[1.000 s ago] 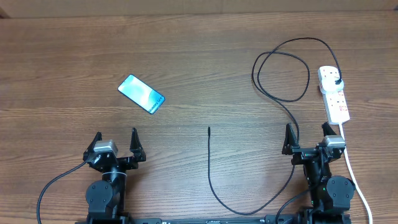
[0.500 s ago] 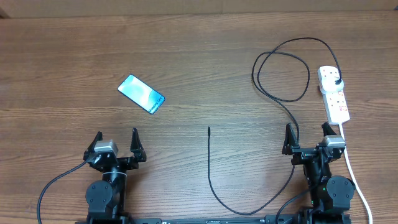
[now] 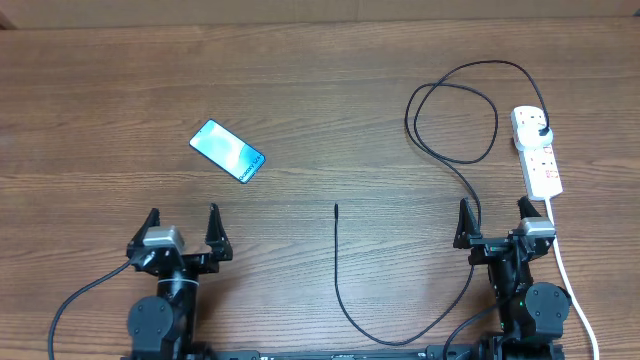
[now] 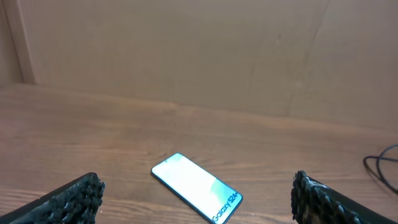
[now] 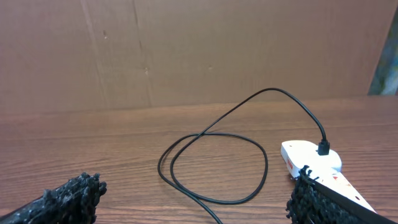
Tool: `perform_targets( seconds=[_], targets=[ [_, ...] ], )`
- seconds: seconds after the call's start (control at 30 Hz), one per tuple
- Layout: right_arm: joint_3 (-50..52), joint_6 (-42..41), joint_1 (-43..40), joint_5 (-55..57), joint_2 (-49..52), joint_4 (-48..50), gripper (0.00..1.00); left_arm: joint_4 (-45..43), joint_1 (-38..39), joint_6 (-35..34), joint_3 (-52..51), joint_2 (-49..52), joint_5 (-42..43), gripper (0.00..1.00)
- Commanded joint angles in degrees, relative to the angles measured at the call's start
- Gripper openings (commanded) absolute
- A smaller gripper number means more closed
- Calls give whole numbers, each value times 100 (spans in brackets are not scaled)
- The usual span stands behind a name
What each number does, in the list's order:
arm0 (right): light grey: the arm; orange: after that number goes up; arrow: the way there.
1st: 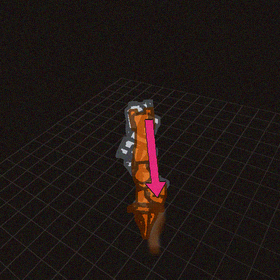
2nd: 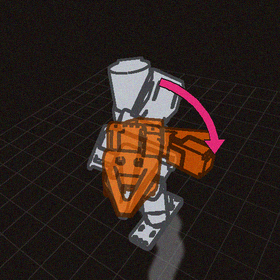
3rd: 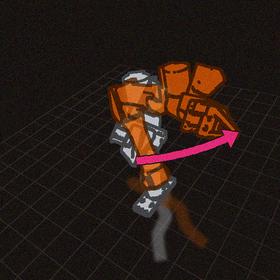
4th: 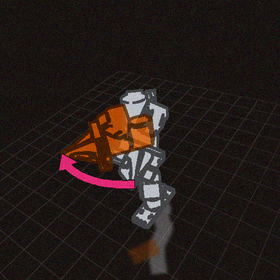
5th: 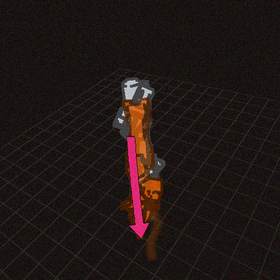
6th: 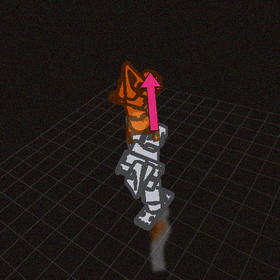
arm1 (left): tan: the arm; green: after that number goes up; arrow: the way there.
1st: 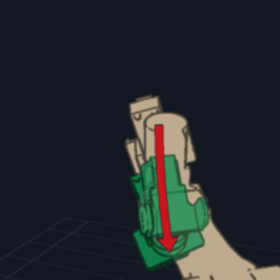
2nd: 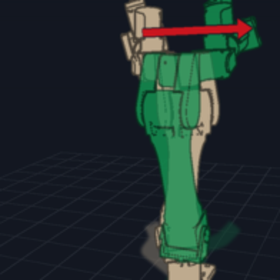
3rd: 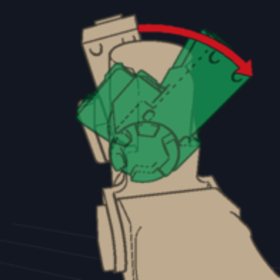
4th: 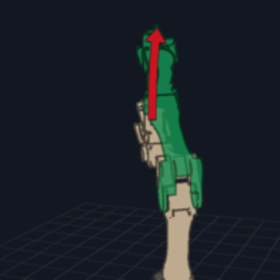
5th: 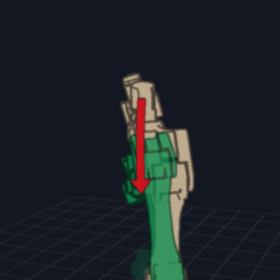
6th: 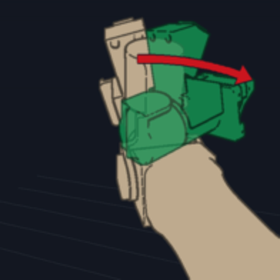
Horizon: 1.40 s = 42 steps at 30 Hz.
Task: Plug charger to phone and switch on socket
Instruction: 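Move the left gripper over the Galaxy S24+ phone and lower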
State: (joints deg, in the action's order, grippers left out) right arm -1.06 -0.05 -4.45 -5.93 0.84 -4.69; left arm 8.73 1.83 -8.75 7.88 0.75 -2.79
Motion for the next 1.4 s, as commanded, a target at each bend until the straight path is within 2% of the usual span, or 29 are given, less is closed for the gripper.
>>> perform_targets(
  seconds=[0.0, 0.2, 0.47, 0.57, 0.7, 0.9, 1.17, 1.23, 1.37],
  targets=[
    [59, -39, 31, 52, -66, 26, 100, 70, -42, 76, 470, 74, 87, 100],
    [59, -37, 31, 52, -66, 26, 100, 57, -42, -79, 994, 750, 70, 100],
    [59, -37, 31, 52, -66, 26, 100, 46, -39, -315, 2011, 2450, 74, 100],
    [59, -37, 31, 52, -66, 26, 100, 125, -39, -632, 2546, 3195, 94, 100],
    [59, -37, 31, 52, -66, 26, 100, 577, -31, -933, 3523, 4214, 94, 100],
    [59, -37, 31, 52, -66, 26, 100, 1460, -31, -940, 4896, 5445, 142, 100],
    [59, -37, 31, 52, -66, 26, 100, 1443, -31, -946, 5060, 6122, 1307, 100],
    [59, -39, 31, 55, -66, 26, 100, 1377, -31, -984, 5062, 6238, 1318, 100],
    [59, -37, 31, 52, -66, 26, 100, 1486, -31, -1517, 5121, 6474, 1185, 100]
  ],
)
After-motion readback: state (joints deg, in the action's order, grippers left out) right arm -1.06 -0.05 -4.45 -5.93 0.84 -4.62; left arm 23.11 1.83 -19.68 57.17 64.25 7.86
